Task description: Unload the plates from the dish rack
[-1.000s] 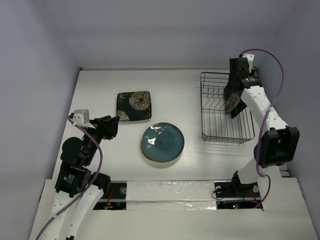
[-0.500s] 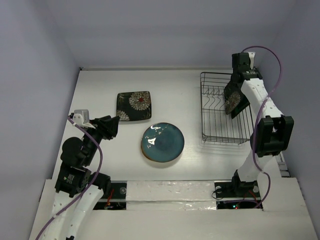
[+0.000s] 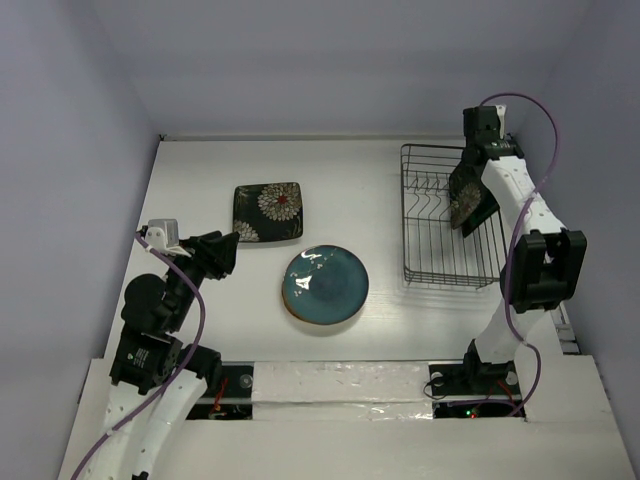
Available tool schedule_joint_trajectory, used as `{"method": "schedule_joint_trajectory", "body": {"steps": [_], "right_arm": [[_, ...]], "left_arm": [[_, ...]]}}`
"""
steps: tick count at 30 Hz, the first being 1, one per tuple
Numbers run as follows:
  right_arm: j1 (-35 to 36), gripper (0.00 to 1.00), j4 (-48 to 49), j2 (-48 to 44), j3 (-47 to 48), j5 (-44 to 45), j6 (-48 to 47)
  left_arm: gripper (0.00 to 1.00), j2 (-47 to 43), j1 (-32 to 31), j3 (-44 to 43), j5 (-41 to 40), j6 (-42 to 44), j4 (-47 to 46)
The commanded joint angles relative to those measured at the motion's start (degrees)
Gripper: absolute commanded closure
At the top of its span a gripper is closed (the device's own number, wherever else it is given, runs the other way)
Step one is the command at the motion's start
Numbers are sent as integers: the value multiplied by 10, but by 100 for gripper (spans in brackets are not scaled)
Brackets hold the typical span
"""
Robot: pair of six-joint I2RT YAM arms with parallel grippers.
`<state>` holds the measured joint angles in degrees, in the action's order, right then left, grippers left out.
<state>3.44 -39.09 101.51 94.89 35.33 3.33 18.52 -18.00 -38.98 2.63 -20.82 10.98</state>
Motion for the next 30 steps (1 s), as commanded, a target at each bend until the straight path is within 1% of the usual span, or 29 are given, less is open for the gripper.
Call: {"method": "schedule_joint_trajectory", "body": {"steps": [1,3,5,6,8,12,16,19,20,22,23,24,25,26,27,28,29,30], "right_arm": [[5,88,10,-18,20,13,4],[16,97,23,-44,15,31,-15],[32,99,28,-61,20,52,-26],[40,100,35,-70,24,60,-49],[65,100,47,-97,29,86,-83],[97,100,43,-129,55,122,-119],[116,100,33,-164,68,149,-117],[133,100,23,-199,83,147,-87],[140,100,17,-206,91,123,-61],[147,100,21,-231,102,85,-37],[147,100,29,-240,101,21,5],[152,100,58,-249,93,-22,24],[152,100,76,-264,65,-59,42],[165,100,100,-270,45,-131,83],[171,100,153,-273,24,-162,106],[179,100,179,-275,-16,-187,128],[198,100,208,-272,-35,-229,172],[210,100,264,-267,-52,-245,194]], "left_arm": [[57,5,-3,1,-2,5,-25],[57,6,-3,1,-2,4,-26],[56,6,-3,1,-1,4,-25],[56,6,-3,1,-1,4,-26],[56,8,-3,1,-1,4,-27],[56,8,-3,1,-2,3,-25],[56,11,-3,1,-2,3,-25],[56,11,-3,1,-3,3,-26],[56,12,-3,1,-3,3,-25],[56,12,-3,0,-4,3,-25],[56,12,-3,1,-4,3,-26],[56,12,-3,1,-4,3,-26],[56,12,-3,1,-4,3,-26],[56,12,-3,1,-4,3,-26],[56,12,-3,1,-4,3,-27],[56,12,-3,1,-5,3,-26],[56,13,-3,1,-5,3,-26],[56,13,-3,1,-6,3,-25]]}}
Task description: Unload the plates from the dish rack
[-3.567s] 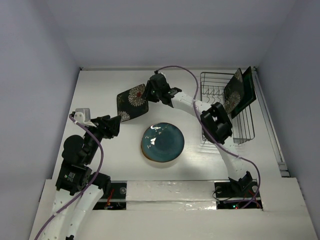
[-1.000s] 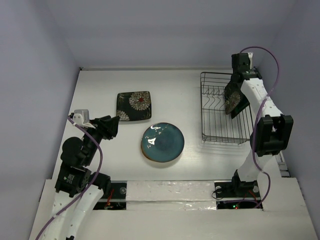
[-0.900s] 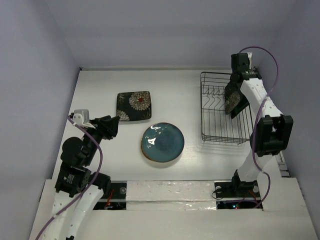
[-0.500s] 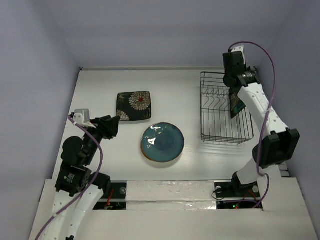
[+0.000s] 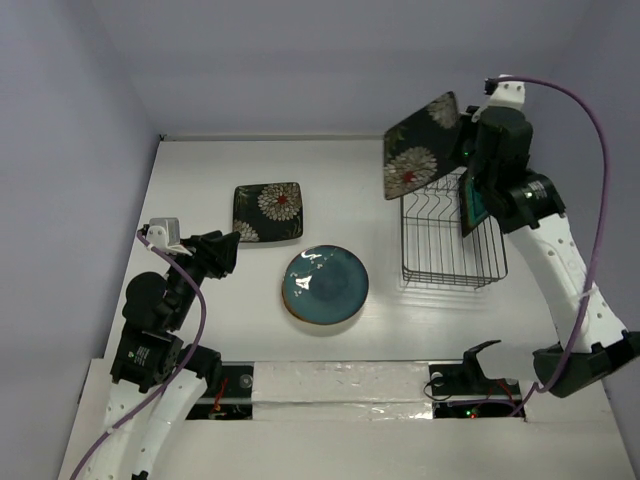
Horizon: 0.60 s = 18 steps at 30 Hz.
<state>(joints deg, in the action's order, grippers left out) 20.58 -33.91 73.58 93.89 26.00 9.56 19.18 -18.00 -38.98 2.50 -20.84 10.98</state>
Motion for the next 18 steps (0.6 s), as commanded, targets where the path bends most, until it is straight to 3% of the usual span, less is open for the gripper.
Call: {"method": "schedule_joint_trajectory", "body": {"steps": [1,4,9,18], "right_arm": [[49,100,243,16,-58,-162,153],[89,100,346,59,-93,-197,229],[140,100,450,184,-59,-195,336],[220,100,477,380,35,-111,461]], "left_arm": [[56,6,-3,1,-6,3,-25],[56,6,2,1,-7,3,-24],[56,6,2,1,-7,4,-24],[56,3,2,1,-7,3,-25]]}}
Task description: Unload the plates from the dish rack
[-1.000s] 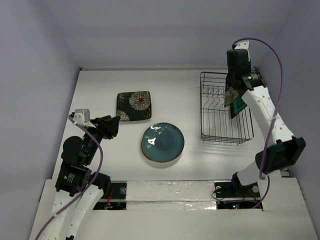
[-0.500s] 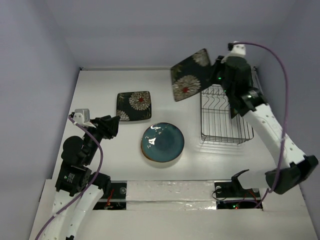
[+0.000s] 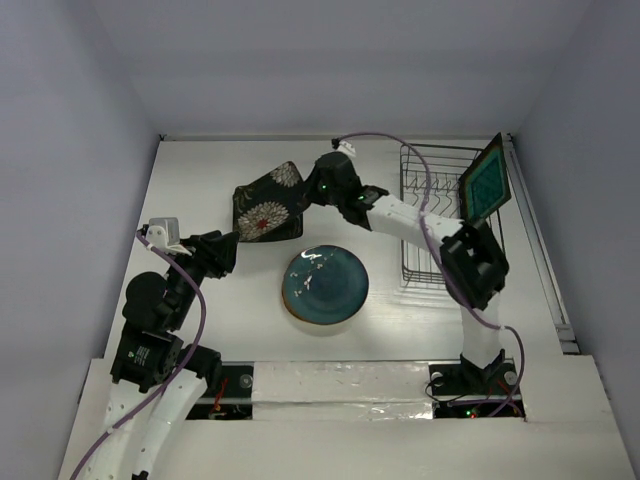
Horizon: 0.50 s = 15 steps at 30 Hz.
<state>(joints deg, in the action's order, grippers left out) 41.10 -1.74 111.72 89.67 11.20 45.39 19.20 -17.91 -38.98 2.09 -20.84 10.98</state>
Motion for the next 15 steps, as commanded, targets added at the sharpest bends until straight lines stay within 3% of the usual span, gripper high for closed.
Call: {"method": "schedule_joint_trajectory", "body": {"steps": [1,15], "right_arm": [[14,100,158,11,78,43,114],[43,97,142,96,54,134,268]], "left_arm": [[56,2,2,1,-2,3,-25],[56,2,2,2,2,3,-26]]}}
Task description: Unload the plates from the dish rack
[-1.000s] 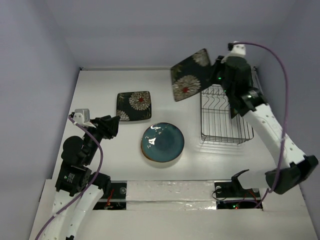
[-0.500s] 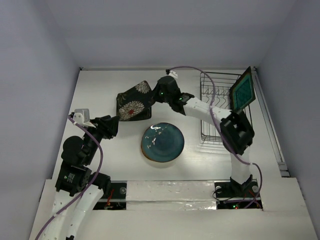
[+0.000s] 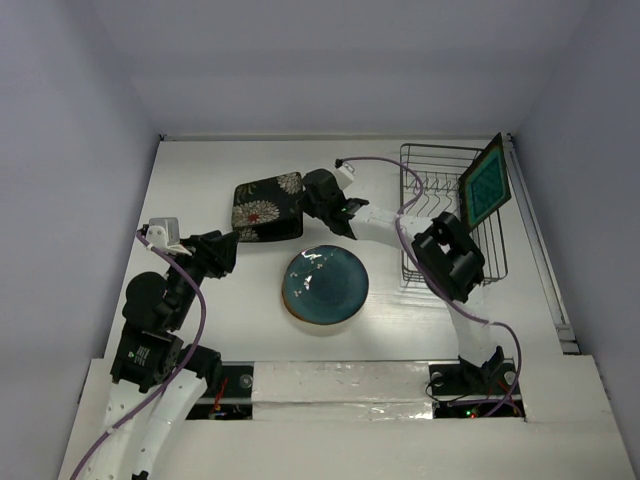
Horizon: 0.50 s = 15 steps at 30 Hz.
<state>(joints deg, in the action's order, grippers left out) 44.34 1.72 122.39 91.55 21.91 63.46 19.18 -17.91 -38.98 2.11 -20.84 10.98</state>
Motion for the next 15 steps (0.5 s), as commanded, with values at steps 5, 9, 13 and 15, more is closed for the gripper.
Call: {"method": "schedule_joint_trajectory", "body": {"steps": [5,9,13,15], "right_arm": [[22,83,95,14,50,11,98],[22,79,94,17,34,5,105],[22,60,83,14,30,-5,87],[22,50,70,5,28,-3,63]], "left_arm": [[56,2,2,2,2,3,-25],[56,1,2,2,3,3,-26],[56,-1,2,2,3,3,-26],[56,-1,2,2,4,4,-26]]}}
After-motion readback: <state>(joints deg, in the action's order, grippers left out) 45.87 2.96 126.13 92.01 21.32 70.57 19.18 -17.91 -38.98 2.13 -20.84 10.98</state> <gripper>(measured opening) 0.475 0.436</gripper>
